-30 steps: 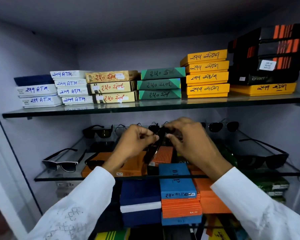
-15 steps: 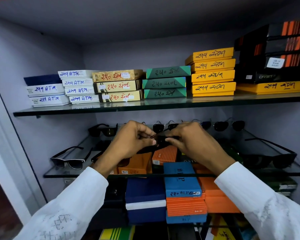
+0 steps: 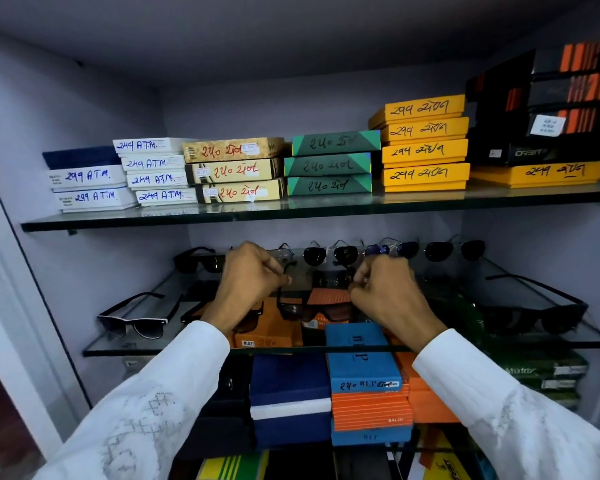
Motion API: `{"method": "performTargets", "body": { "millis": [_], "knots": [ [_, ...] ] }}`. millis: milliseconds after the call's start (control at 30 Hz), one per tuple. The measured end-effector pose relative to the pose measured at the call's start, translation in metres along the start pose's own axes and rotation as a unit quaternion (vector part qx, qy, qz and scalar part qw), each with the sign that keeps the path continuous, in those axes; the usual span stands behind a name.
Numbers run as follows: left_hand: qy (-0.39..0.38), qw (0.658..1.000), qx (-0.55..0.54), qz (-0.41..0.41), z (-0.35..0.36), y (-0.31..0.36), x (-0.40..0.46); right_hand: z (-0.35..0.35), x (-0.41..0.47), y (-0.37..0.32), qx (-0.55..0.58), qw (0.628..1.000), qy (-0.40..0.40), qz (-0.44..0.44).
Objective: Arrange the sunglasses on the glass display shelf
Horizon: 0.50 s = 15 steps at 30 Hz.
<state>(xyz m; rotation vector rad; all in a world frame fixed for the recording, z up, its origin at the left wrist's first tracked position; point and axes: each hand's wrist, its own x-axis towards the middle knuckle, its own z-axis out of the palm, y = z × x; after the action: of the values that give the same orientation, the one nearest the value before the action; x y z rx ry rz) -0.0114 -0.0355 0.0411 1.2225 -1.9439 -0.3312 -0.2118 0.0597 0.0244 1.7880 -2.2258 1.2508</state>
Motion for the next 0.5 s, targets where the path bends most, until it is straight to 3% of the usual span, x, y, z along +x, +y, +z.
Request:
{"method": "performTargets", "body": {
  "millis": [267,500],
  "knots": [
    [-0.032,0.994,0.105,0.005,0.014,-0.008,0.006,0.012,-0.003,0.003,-0.049,0.998,-0.020,-0.024],
    [-0.057,0.991,0.118,-0.003,0.018,-0.009,0.006,0.001,0.002,0.019,-0.053,0.998,0.001,-0.036]
  ]
}}
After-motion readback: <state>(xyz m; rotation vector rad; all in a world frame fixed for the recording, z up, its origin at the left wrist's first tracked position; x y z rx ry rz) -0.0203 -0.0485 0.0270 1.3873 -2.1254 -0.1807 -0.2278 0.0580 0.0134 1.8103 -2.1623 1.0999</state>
